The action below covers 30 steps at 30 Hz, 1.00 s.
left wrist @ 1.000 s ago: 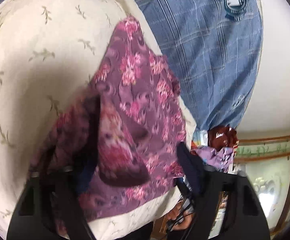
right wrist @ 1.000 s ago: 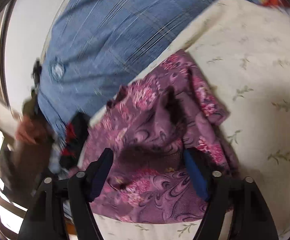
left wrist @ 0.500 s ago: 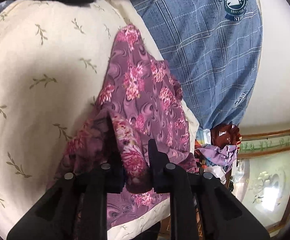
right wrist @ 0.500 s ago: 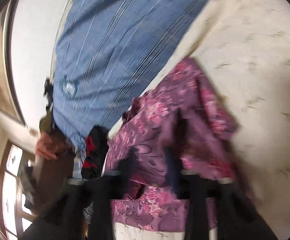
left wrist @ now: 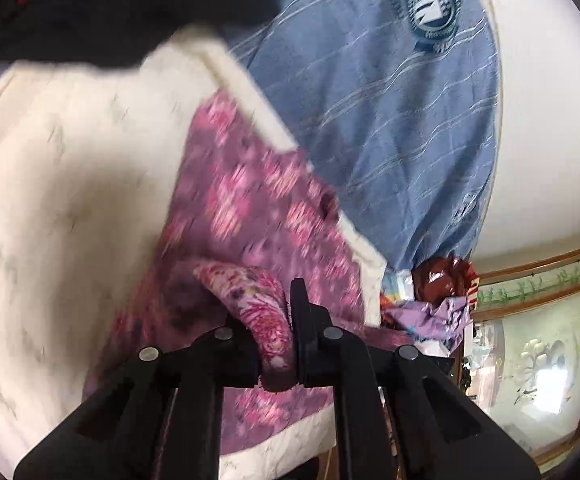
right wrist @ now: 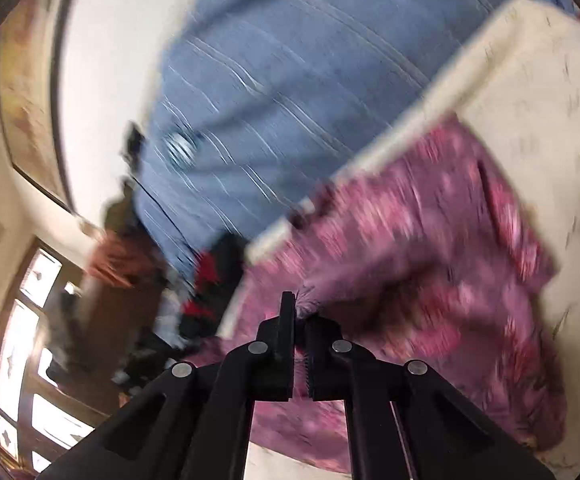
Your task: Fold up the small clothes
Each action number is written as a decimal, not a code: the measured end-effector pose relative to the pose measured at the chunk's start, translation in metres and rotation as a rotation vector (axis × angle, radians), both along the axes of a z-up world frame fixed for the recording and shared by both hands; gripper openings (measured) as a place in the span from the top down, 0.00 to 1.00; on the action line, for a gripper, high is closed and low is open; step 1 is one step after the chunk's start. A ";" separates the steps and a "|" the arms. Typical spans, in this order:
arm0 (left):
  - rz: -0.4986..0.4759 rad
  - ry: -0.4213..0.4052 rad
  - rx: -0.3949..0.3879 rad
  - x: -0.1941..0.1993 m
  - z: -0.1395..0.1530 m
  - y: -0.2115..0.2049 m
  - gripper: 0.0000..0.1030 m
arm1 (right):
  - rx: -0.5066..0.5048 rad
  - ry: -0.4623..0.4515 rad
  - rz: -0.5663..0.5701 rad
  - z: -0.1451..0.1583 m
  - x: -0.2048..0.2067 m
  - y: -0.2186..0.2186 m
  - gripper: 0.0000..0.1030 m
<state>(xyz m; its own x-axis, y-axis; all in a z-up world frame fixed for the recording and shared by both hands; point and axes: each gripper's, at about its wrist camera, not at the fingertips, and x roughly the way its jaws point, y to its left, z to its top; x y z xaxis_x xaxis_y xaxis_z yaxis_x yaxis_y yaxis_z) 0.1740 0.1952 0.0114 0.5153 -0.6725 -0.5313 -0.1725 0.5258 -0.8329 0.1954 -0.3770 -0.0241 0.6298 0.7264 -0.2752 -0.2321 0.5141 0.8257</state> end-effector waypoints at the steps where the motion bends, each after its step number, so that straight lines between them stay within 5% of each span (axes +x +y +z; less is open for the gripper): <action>1: 0.006 0.002 0.009 0.014 0.002 -0.001 0.91 | 0.035 -0.013 -0.033 0.006 0.009 -0.010 0.97; 7: 0.038 0.062 0.056 0.099 -0.012 -0.007 0.91 | 0.084 0.072 -0.202 -0.008 0.081 -0.040 0.97; 11: 0.051 0.212 0.039 0.140 -0.054 -0.006 0.91 | 0.040 0.160 -0.245 -0.034 0.112 -0.040 0.97; 14: 0.052 0.288 -0.071 0.149 -0.079 0.003 0.90 | 0.036 0.254 -0.259 -0.057 0.130 -0.038 0.90; 17: 0.062 0.244 -0.162 0.143 -0.075 0.019 0.76 | 0.086 0.278 -0.281 -0.065 0.132 -0.047 0.88; 18: 0.089 0.224 -0.134 0.139 -0.069 0.027 0.57 | 0.098 0.260 -0.279 -0.063 0.130 -0.050 0.86; 19: 0.128 0.195 -0.119 0.134 -0.060 0.038 0.33 | 0.081 0.239 -0.284 -0.060 0.125 -0.054 0.70; 21: 0.200 0.145 -0.129 0.122 -0.045 0.062 0.19 | 0.024 0.203 -0.305 -0.050 0.115 -0.058 0.51; 24: 0.183 0.146 -0.057 0.112 -0.032 0.071 0.19 | 0.007 0.176 -0.290 -0.042 0.106 -0.061 0.51; 30: -0.042 0.148 0.223 0.091 -0.025 0.016 0.19 | -0.146 0.168 -0.249 -0.023 0.083 -0.052 0.51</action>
<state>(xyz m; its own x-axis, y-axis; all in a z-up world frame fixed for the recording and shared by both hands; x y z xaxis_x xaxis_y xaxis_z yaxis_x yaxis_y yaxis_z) 0.2652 0.2115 -0.0132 0.3949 -0.5497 -0.7361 -0.2583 0.7025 -0.6631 0.2787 -0.4291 -0.0476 0.7202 0.5008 -0.4801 0.0490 0.6536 0.7553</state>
